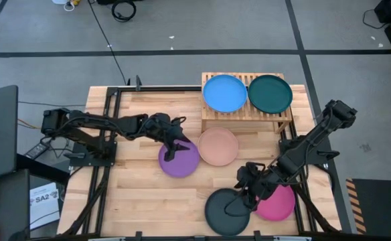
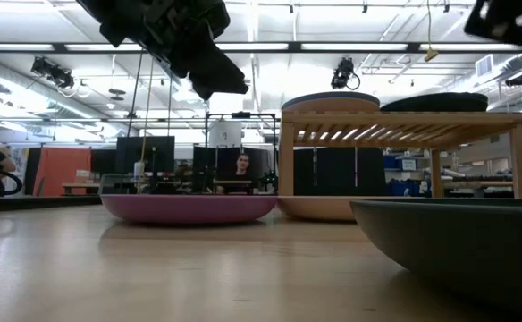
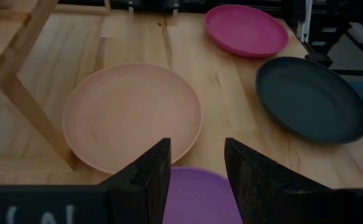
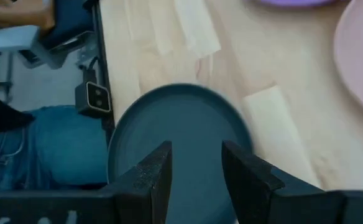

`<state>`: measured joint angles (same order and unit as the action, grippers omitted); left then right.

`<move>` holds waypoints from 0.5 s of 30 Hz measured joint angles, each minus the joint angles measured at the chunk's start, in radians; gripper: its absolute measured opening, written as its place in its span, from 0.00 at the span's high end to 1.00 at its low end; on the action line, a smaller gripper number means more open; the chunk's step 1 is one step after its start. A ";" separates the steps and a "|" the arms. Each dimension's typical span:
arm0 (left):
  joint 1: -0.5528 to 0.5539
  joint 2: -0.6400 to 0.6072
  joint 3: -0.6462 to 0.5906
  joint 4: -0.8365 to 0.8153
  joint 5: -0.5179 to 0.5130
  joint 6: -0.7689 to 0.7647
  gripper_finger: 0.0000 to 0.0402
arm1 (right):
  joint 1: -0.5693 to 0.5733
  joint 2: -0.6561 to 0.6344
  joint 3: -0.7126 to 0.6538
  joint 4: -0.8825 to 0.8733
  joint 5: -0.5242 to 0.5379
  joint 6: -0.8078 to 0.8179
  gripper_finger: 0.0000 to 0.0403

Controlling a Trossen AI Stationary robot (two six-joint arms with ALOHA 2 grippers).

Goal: Place and stack plates onto a shelf
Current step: Stack the black plate on top of the other dark blue plate on the shelf

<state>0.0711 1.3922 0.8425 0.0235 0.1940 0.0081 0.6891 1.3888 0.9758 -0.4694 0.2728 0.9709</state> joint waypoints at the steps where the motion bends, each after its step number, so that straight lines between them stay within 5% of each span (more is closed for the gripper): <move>1: -0.003 0.000 0.000 0.003 0.000 0.000 0.61 | -0.001 0.000 -0.026 0.040 -0.006 -0.001 0.64; 15: -0.003 0.000 0.000 0.026 0.000 0.002 0.61 | -0.002 0.000 -0.289 0.243 -0.005 0.006 0.64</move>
<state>0.0677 1.3922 0.8425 0.0494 0.1939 0.0097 0.6872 1.3888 0.6870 -0.2264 0.2674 0.9767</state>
